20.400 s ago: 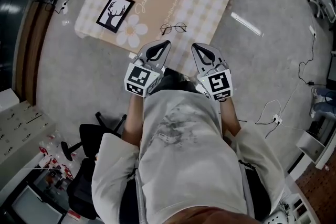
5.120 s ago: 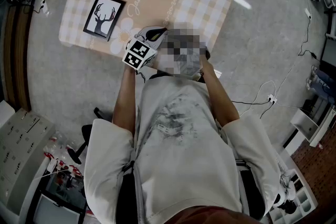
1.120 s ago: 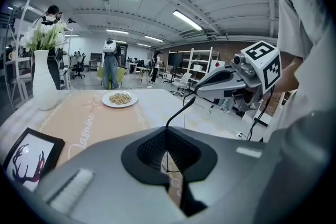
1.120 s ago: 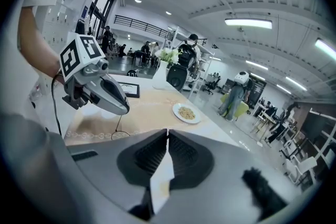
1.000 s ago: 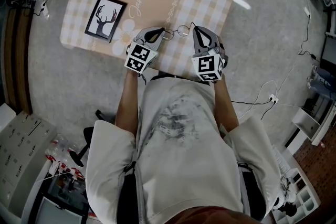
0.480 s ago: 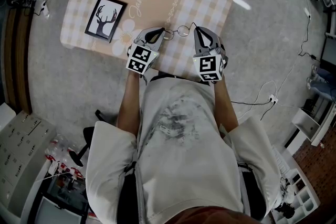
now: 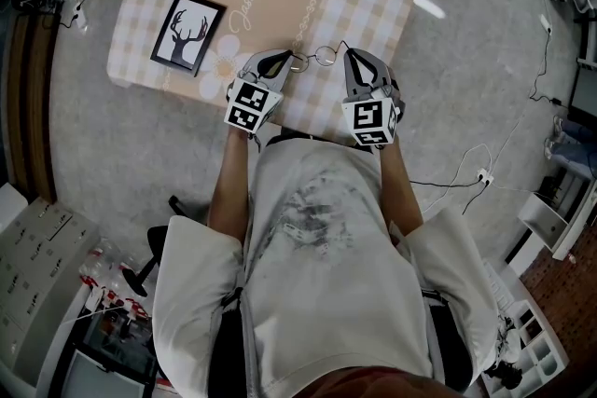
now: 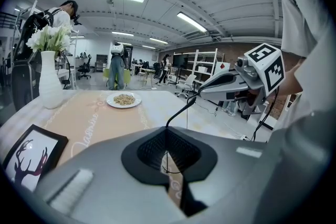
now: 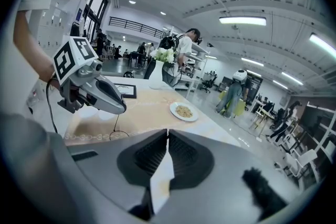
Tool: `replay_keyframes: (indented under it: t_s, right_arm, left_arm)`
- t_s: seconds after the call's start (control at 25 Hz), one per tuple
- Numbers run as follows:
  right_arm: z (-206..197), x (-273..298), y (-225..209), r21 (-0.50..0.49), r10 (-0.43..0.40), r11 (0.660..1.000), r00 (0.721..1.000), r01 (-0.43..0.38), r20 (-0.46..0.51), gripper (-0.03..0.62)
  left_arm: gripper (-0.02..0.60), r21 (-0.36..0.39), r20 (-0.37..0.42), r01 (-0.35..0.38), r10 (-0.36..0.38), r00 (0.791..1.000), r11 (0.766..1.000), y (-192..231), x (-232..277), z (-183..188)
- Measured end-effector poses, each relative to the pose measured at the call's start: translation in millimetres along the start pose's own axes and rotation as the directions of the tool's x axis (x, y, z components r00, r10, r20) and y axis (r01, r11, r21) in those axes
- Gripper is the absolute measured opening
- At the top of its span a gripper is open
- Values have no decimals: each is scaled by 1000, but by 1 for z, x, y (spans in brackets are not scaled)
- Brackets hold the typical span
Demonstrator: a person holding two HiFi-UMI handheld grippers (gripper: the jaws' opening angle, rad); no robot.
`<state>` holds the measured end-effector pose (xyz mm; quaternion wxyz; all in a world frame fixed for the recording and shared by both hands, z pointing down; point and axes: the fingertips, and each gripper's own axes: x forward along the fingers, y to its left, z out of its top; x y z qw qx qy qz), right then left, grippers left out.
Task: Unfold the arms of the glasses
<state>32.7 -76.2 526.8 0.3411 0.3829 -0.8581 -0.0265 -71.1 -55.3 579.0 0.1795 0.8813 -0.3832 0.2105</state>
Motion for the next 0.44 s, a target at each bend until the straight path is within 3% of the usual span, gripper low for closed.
replay_keyframes:
  t_s: [0.44]
  right_arm:
    - [0, 0, 0, -7, -1, 1000, 1000, 1, -2, 23]
  left_arm:
    - [9, 6, 2, 1, -1, 1000, 1000, 0, 1, 0]
